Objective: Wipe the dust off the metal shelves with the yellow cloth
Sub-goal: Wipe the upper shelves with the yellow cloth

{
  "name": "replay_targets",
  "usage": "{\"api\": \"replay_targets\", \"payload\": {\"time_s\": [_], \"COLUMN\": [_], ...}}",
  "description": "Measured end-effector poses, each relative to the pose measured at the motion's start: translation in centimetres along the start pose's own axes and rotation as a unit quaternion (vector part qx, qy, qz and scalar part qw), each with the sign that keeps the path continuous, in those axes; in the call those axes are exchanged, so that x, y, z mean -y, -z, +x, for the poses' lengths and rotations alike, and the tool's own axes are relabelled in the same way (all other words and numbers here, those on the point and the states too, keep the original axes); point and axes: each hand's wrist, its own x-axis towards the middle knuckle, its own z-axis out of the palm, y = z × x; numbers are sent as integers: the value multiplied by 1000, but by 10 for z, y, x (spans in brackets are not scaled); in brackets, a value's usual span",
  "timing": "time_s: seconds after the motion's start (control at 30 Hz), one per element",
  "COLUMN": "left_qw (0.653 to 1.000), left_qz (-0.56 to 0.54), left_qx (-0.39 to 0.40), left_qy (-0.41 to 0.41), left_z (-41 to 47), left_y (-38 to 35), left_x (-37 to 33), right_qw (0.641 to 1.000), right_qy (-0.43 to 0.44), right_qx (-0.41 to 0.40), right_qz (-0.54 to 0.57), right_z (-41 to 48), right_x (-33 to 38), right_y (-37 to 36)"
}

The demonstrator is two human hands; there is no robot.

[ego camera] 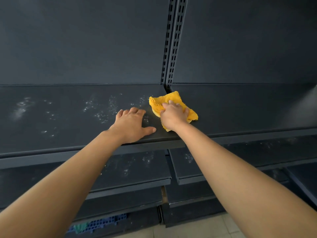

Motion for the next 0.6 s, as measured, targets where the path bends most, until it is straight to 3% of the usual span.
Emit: {"api": "replay_targets", "payload": {"time_s": [0.23,0.4,0.6], "left_qw": [1000,1000,999], "left_qz": [-21,-20,-32], "left_qx": [-23,-8,-4], "left_qy": [2,-5,-9], "left_z": [-2,0,-10], "left_y": [4,7,9], "left_x": [16,21,33], "right_qw": [997,996,992], "right_qy": [47,64,-37], "right_qx": [49,0,-99], "right_qz": [-27,-67,-66], "right_z": [1,-1,-6], "right_x": [32,27,13], "right_y": [0,11,3]}}
